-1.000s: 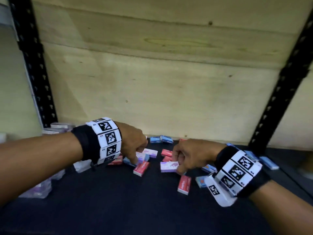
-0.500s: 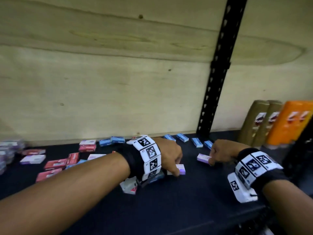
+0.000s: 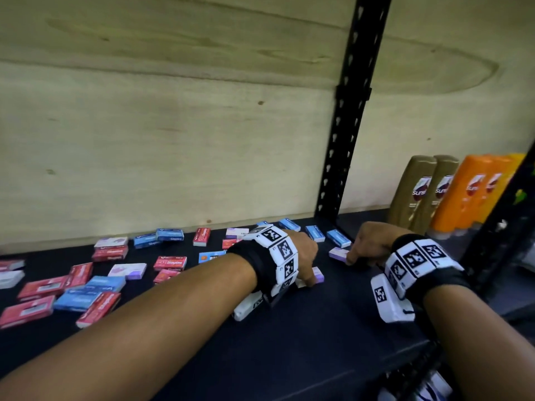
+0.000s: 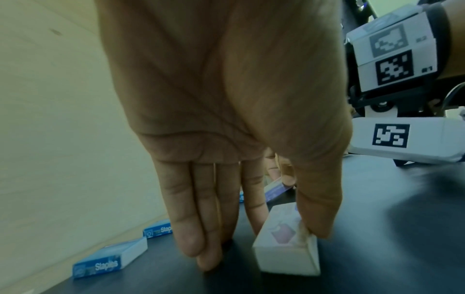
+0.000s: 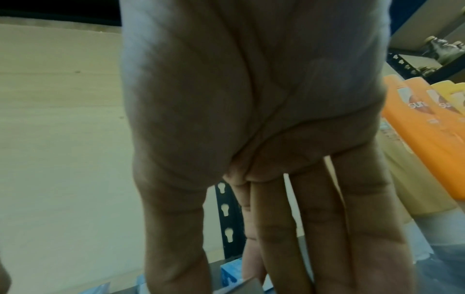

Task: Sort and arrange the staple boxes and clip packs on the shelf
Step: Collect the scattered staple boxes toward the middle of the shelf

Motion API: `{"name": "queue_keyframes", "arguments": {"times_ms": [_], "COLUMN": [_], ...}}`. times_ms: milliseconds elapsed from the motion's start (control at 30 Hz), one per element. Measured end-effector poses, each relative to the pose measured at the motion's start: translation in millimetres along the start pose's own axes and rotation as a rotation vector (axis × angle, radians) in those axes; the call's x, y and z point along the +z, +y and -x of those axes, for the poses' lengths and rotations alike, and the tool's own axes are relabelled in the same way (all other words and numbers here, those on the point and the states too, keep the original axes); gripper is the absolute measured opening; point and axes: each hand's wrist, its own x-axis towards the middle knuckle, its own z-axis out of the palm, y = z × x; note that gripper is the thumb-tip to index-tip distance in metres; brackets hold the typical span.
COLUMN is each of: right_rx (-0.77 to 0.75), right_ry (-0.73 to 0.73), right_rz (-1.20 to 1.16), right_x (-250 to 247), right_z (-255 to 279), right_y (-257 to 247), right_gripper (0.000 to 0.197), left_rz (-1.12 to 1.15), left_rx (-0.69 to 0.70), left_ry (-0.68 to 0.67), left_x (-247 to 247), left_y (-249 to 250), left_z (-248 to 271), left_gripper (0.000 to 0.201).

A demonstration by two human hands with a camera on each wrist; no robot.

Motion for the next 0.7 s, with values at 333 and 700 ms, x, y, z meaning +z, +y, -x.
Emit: {"name": "queue_keyframes", "arguments": {"times_ms": [333,700], "right_rx": [-0.006,0.022], "right_ry": [-0.010,-0.047], "right_rz": [0.037,0.029], "right_x": [-0.5,-2.8], "right_z": [-10.5,-24.3], "right_y": [-9.5,-9.5], "right_gripper": [0.041,0.049], "left_rz": [-0.101,-0.072], "left_rx": [0.049,-0.007], "left_ry": [0.093,0.085], "left_x": [-2.1,2.8], "left_y": [-4.0,-6.3], "left_z": [-20.8,-43.5], "left_gripper": [0.041,0.031]}}
